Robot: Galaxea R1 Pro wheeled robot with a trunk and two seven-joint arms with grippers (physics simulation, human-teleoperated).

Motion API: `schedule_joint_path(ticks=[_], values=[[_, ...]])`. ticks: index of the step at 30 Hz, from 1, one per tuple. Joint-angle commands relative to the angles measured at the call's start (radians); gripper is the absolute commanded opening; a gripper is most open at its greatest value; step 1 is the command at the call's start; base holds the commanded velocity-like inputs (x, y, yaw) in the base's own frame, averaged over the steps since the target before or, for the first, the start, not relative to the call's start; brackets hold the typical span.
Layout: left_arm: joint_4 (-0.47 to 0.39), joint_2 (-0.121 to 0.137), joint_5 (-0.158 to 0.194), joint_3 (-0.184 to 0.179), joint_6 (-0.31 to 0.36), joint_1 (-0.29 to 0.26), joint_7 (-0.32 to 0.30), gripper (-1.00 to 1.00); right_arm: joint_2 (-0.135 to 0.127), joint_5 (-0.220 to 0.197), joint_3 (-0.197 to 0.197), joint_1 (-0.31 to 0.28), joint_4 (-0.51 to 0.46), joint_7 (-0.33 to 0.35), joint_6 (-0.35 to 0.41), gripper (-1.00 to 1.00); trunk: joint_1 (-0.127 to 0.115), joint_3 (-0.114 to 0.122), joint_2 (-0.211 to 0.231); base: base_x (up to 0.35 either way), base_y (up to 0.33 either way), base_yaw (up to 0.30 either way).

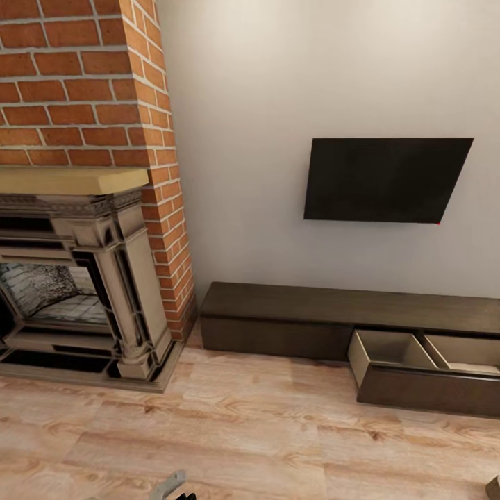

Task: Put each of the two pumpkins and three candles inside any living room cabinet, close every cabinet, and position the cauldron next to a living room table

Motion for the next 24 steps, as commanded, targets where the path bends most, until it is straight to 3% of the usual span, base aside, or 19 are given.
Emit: schedule_joint_path(ticks=[1, 17, 24], values=[[-0.002, 0.001, 0.005, -0.007, 0.002, -0.001, 0.008, 1.00, 0.000, -0.009, -0.008, -0.001, 0.001, 0.011, 0.000, 1.00, 0.000, -0.001, -0.001, 0.012, 0.089, -0.088], [-0.002, 0.001, 0.005, -0.007, 0.002, -0.001, 0.008, 1.00, 0.002, -0.008, -0.010, -0.001, 0.001, 0.011, 0.003, 1.00, 0.000, -0.001, -0.001, 0.005, 0.040, -0.262], [-0.002, 0.001, 0.003, -0.007, 0.002, -0.001, 0.008, 1.00, 0.001, -0.008, -0.009, -0.001, 0.001, 0.010, 0.003, 1.00, 0.000, -0.001, -0.001, 0.145, 0.000, -0.210]])
